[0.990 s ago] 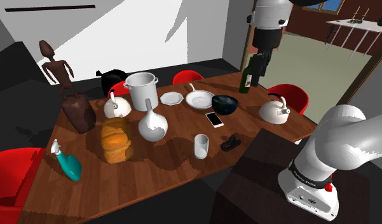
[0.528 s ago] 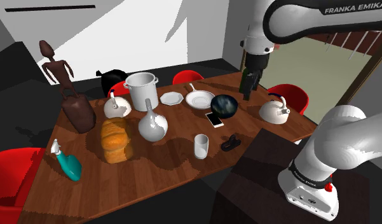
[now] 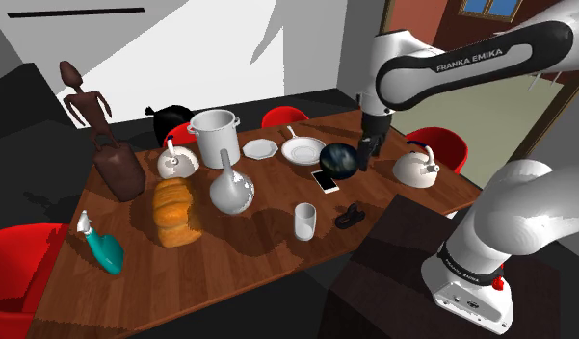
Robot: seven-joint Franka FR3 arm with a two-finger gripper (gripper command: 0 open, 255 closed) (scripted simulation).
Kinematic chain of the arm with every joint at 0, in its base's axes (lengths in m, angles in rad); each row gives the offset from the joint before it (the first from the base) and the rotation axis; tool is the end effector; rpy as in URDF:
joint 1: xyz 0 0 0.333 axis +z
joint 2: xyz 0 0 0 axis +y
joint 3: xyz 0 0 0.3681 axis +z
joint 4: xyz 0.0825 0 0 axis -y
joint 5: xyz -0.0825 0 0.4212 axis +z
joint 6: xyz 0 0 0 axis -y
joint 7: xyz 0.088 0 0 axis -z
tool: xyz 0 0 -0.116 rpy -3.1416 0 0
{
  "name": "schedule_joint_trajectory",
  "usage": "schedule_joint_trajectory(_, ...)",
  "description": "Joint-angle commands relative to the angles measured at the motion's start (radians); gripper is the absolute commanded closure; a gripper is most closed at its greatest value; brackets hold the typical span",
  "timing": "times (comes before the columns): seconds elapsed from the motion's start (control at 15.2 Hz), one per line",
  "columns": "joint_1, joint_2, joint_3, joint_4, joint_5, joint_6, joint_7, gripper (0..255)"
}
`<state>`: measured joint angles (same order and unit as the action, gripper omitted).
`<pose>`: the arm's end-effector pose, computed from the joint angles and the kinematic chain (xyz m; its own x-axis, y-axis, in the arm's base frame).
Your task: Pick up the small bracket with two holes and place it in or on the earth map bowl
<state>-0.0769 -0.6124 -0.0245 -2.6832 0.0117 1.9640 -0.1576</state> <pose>0.3386 -0.0334 0.4273 0.9931 0.0581 -0.1017 0.0542 -0.9977 -0.0408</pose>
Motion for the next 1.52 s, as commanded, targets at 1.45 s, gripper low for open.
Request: schedule_joint_trajectory(1.45,-0.129,0.964,-0.080,0.081,0.137,0.849,-0.239,0)
